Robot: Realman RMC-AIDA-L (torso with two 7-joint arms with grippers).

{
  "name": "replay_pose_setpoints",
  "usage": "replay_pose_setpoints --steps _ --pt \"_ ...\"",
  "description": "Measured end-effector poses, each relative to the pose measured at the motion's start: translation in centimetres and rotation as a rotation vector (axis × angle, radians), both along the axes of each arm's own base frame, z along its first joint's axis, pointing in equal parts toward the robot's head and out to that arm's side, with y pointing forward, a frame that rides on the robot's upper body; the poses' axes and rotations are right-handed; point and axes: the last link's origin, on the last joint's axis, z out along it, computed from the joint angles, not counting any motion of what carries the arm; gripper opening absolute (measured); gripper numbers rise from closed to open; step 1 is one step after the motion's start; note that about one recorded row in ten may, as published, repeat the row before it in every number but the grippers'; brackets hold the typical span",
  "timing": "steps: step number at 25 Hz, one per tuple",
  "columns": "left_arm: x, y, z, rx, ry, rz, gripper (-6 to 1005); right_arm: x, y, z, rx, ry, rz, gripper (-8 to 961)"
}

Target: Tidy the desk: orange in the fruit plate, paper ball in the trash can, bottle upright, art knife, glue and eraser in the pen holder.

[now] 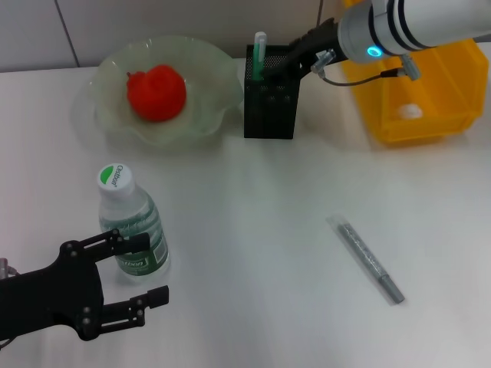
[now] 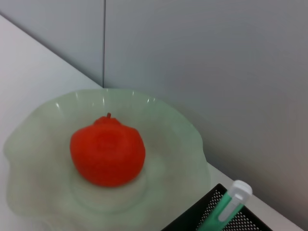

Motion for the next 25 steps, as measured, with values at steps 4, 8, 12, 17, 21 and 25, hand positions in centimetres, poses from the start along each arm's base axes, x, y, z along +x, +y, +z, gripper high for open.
replay_pose_setpoints --steps 4,8,12,17,21,25 --pt "0.0 0.0 0.0 0.000 0.000 0.001 785 -1.3 -1.5 0.9 -0.060 0.002 -0.005 728" --pt "0.0 0.0 0.0 0.002 0.000 -0.001 785 -2.5 -3.3 1.7 -0.121 -0.011 -0.054 768" --pt "0.0 0.0 0.0 0.004 0.001 -0.006 785 -3.0 -5.2 2.2 -0.203 -0.075 -0.166 767" --pt "0.1 0.0 0.2 0.004 0.007 -0.019 785 -2.4 -6.0 2.1 -0.238 -0.121 -0.254 766" --pt "0.1 0.1 0.2 0.009 0.012 -0.032 785 -1.4 -6.6 1.6 -0.289 -0.147 -0.343 764" --pt "0.2 0.2 0.3 0.016 0.016 -0.045 785 0.0 -7.3 0.4 -0.357 -0.193 -0.414 763"
